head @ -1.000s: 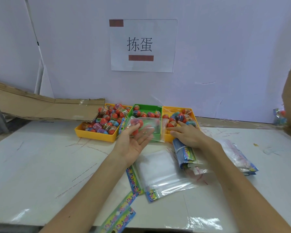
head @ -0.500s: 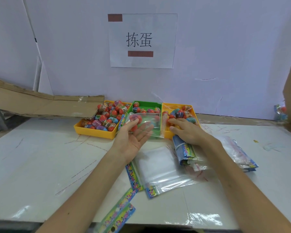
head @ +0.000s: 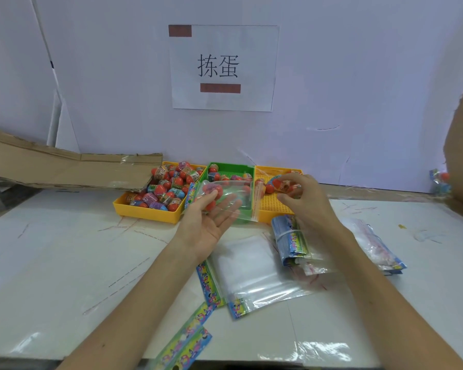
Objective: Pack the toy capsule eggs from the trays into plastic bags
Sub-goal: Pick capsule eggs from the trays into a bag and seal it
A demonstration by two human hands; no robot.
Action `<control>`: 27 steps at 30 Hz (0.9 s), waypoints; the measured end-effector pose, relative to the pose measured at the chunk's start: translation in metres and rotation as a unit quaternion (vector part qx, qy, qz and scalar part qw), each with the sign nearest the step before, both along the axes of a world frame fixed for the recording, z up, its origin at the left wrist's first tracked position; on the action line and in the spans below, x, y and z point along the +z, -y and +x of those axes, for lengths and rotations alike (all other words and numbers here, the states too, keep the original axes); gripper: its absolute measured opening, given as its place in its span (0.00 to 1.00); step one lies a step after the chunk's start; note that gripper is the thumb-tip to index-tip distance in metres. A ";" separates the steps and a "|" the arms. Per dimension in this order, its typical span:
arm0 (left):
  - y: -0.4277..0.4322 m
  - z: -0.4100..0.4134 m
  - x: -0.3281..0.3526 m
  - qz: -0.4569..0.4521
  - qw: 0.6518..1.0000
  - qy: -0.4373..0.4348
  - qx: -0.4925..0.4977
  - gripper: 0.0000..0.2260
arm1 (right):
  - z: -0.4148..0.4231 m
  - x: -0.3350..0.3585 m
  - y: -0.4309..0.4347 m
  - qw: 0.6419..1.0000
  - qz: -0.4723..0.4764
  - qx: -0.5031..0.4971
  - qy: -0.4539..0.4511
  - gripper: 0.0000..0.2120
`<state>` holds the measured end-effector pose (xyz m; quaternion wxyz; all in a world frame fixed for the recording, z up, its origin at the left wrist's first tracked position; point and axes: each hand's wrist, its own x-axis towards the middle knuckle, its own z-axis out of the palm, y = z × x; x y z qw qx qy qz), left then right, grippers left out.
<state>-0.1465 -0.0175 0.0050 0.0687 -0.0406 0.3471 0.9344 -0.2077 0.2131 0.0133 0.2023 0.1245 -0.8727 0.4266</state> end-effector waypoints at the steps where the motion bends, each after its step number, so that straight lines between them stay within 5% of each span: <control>1: 0.000 0.000 0.000 -0.002 1.000 -0.001 0.003 0.07 | 0.002 0.003 0.001 1.000 -0.020 -0.003 -0.024 0.15; 7: 0.001 -0.002 -0.001 0.001 1.000 0.007 0.029 0.04 | 0.014 0.017 0.014 0.991 -0.073 0.069 -0.093 0.15; 16: 0.004 -0.007 -0.001 0.004 0.995 0.005 0.095 0.05 | 0.030 0.007 0.048 0.980 -0.002 0.186 -0.069 0.18; 22: 0.002 -0.006 -0.001 -0.012 0.997 0.005 0.076 0.03 | 0.027 0.003 0.051 0.983 0.036 0.164 -0.074 0.22; 27: -0.005 0.000 0.000 -0.045 0.999 -0.007 0.010 0.05 | 0.024 0.001 0.050 0.985 0.036 0.127 -0.108 0.13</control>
